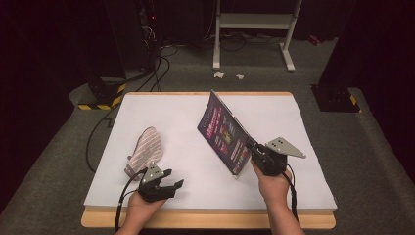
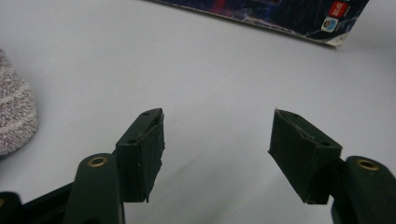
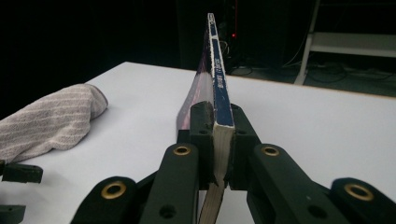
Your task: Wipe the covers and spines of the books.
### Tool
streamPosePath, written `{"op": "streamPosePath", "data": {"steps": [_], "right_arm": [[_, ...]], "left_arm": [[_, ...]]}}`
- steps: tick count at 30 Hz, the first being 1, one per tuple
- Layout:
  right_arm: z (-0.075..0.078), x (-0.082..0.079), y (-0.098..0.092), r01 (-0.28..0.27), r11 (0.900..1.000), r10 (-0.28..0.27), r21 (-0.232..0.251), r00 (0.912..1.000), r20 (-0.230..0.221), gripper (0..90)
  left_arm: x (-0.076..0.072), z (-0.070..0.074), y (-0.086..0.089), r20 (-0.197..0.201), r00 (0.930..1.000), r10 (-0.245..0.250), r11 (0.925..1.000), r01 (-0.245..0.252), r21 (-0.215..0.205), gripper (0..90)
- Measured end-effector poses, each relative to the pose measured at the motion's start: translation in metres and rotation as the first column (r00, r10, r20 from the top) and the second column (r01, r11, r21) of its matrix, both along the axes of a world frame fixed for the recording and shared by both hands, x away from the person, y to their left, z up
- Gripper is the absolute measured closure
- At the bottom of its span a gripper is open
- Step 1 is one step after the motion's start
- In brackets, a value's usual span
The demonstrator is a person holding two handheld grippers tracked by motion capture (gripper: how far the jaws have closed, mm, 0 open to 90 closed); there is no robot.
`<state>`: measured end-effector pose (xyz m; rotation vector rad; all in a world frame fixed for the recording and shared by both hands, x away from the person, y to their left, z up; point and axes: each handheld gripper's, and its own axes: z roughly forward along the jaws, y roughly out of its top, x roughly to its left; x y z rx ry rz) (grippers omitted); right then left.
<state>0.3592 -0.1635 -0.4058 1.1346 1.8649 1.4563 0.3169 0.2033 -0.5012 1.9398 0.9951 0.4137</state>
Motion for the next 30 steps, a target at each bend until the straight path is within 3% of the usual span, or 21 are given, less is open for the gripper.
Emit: {"op": "streamPosePath", "data": {"steps": [14,23,26,30], "right_arm": [[0.010,0.009,-0.013,0.091,0.996,-0.091,0.004,0.9951,0.038,84.4],[0.018,0.015,-0.032,0.187,0.982,-0.187,-0.001,0.9797,0.072,84.4],[0.019,0.014,-0.035,0.216,0.976,-0.213,-0.028,0.9724,0.096,84.4],[0.015,0.013,-0.027,0.211,0.976,-0.204,-0.061,0.9739,0.099,84.3]], "left_arm": [[0.000,0.000,0.001,0.000,1.0000,0.001,1.0000,-0.001,0.007,35.5],[0.000,0.000,0.001,0.001,1.0000,0.001,1.0000,-0.001,0.006,35.5],[0.001,0.000,0.000,-0.001,1.0000,-0.002,1.0000,0.002,0.008,35.5],[0.001,-0.001,-0.001,-0.003,1.0000,-0.007,0.9999,0.007,0.013,35.5]]}}
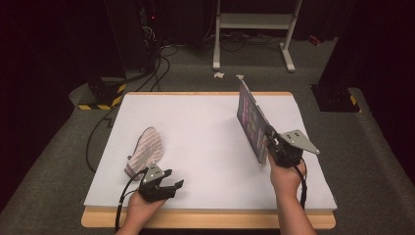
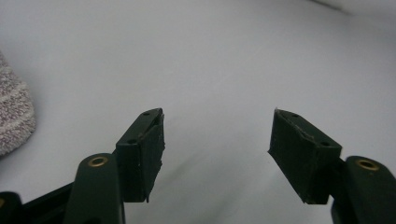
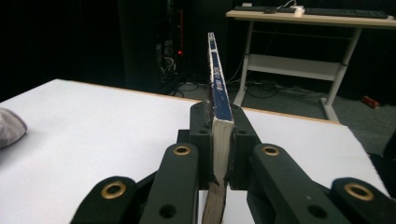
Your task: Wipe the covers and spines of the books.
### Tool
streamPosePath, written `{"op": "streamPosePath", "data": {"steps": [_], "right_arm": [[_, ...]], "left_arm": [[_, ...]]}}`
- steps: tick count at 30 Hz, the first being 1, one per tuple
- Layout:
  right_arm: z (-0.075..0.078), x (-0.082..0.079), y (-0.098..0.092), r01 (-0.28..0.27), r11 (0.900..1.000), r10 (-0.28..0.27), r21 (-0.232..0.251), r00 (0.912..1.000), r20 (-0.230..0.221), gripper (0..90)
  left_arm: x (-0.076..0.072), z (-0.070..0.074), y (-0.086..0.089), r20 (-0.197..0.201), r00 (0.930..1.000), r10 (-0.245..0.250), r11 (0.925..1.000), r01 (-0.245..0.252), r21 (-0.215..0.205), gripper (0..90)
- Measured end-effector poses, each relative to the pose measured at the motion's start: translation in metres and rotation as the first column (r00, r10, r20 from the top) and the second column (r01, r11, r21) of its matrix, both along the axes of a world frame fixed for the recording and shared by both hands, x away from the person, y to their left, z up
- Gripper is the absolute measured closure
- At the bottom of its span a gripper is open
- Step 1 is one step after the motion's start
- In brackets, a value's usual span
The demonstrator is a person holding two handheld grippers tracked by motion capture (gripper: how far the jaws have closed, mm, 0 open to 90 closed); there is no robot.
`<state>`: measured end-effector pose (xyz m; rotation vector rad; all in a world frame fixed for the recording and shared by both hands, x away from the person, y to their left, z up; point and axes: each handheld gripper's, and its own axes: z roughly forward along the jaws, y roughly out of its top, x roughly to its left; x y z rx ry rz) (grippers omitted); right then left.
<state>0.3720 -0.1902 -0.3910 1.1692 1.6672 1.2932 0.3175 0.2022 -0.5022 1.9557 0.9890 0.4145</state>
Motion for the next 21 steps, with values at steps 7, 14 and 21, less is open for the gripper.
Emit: {"op": "streamPosePath", "data": {"steps": [7,14,21], "right_arm": [[-0.006,-0.002,0.014,-0.048,0.999,0.048,0.020,0.9988,-0.002,84.3],[-0.013,-0.005,0.034,-0.102,0.994,0.102,0.023,0.9947,-0.010,84.2],[-0.022,-0.006,0.055,-0.153,0.988,0.153,0.006,0.9877,-0.033,84.2]], "left_arm": [[0.000,0.001,0.001,0.002,1.0000,0.003,1.0000,-0.003,-0.002,35.5],[0.000,0.000,0.001,0.000,1.0000,0.001,1.0000,-0.001,-0.002,35.6],[0.000,0.000,0.000,-0.002,1.0000,-0.003,1.0000,0.003,0.002,35.6]]}}
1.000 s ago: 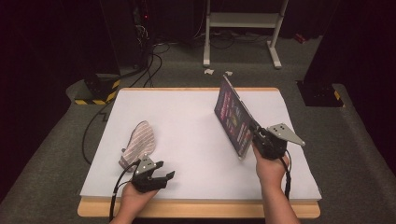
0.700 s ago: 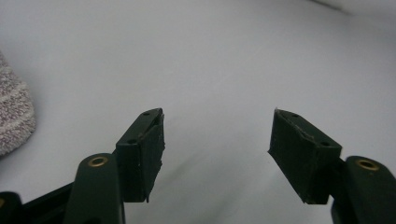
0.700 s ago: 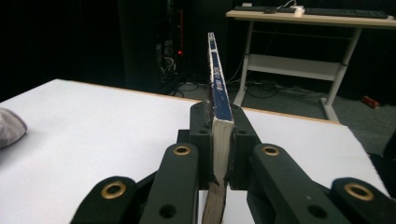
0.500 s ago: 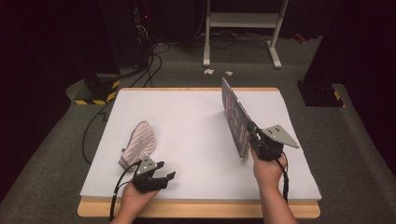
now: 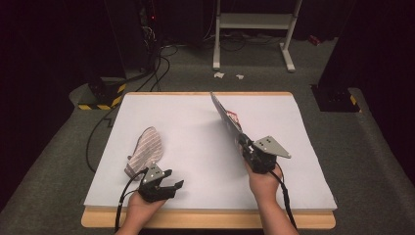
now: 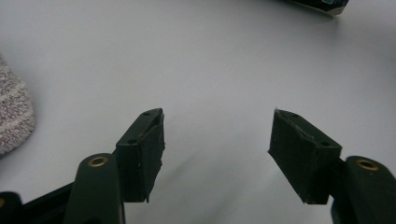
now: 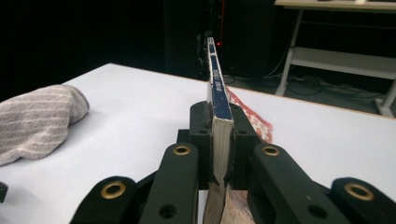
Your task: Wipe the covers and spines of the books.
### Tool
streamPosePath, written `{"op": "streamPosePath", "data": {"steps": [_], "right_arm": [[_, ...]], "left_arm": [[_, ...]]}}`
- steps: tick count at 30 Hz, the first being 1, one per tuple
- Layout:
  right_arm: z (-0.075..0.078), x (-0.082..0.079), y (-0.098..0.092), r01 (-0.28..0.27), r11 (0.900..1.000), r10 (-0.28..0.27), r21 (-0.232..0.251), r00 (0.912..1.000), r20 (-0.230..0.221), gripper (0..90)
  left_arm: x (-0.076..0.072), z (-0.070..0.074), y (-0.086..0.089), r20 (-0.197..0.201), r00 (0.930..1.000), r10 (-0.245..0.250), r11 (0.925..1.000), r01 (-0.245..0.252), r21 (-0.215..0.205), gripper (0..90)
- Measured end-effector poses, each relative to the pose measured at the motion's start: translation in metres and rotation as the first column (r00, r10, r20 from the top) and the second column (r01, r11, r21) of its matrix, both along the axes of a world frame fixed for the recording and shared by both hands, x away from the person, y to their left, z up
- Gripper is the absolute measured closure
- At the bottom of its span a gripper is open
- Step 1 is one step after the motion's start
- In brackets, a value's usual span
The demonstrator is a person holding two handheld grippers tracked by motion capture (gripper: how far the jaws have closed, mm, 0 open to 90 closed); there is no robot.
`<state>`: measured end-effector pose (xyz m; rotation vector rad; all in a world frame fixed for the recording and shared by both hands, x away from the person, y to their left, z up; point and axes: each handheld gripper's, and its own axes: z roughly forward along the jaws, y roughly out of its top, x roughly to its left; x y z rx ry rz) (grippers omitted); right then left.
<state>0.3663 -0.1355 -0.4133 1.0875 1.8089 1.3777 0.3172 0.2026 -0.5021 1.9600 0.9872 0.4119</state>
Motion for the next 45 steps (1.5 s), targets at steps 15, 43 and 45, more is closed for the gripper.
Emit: {"op": "streamPosePath", "data": {"steps": [15,43,45], "right_arm": [[-0.023,0.000,0.036,-0.067,0.997,0.065,-0.039,0.9964,-0.054,84.1],[-0.066,-0.010,0.075,-0.156,0.985,0.146,-0.073,0.9801,-0.134,76.3],[-0.068,-0.011,0.078,-0.180,0.982,0.170,-0.060,0.9740,-0.150,69.1]], "left_arm": [[0.000,0.000,0.000,0.001,1.0000,-0.003,1.0000,0.003,0.007,35.6],[0.000,-0.001,-0.001,-0.001,1.0000,-0.009,0.9997,0.009,0.021,35.5],[0.000,-0.001,-0.001,-0.001,1.0000,-0.008,0.9998,0.008,0.021,35.5]]}}
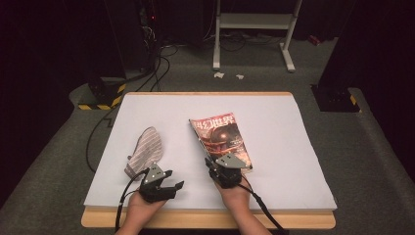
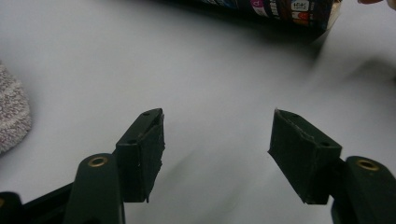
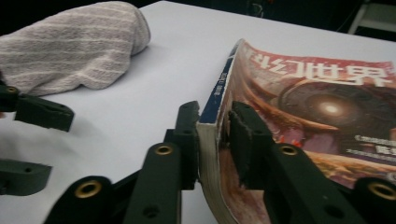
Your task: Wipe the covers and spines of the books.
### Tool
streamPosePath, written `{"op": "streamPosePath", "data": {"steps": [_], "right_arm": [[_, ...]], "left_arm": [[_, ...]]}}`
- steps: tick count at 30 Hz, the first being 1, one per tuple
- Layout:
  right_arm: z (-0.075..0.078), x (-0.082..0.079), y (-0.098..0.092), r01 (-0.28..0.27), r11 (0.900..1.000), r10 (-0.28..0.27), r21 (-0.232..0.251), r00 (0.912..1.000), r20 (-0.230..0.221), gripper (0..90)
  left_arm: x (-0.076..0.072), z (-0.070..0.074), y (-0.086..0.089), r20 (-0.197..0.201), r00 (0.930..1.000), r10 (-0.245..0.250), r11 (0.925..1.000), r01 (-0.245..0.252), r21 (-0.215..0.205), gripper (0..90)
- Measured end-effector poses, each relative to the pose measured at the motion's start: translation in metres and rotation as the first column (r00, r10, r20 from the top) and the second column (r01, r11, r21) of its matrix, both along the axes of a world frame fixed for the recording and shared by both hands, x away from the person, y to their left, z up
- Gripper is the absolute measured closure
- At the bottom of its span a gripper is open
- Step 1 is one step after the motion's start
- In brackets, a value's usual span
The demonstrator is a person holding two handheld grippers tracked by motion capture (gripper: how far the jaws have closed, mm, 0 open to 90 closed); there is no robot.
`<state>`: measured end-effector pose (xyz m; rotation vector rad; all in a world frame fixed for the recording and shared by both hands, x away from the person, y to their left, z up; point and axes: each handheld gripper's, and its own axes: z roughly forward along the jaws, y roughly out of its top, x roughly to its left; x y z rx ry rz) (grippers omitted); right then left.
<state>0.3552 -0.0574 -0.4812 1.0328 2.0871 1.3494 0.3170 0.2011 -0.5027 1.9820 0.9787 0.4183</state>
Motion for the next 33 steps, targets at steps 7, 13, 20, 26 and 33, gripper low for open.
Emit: {"op": "streamPosePath", "data": {"steps": [7,13,20,26,33], "right_arm": [[0.003,-0.006,0.004,-0.093,0.992,0.095,0.088,0.9953,-0.020,56.6],[0.011,-0.008,-0.016,-0.069,0.996,0.070,0.063,0.9973,-0.021,53.0],[0.005,-0.001,-0.073,0.079,0.996,-0.082,-0.048,0.9949,-0.059,52.1],[-0.007,0.006,-0.100,0.147,0.983,-0.161,-0.112,0.9775,-0.136,50.8],[-0.018,0.021,-0.108,0.146,0.983,-0.169,-0.110,0.9572,-0.235,53.7]], "left_arm": [[0.000,0.000,-0.001,0.002,1.0000,0.000,1.0000,0.000,0.006,35.5],[-0.001,0.001,-0.010,-0.004,0.9997,-0.022,0.9996,0.022,0.016,35.6],[0.009,0.009,-0.035,-0.029,0.9982,-0.053,0.9983,0.054,0.020,35.7],[0.025,0.008,-0.056,-0.057,0.9963,-0.064,0.9949,0.068,0.074,35.3],[0.034,0.002,-0.062,-0.078,0.9955,-0.054,0.9964,0.059,0.062,38.1]]}}
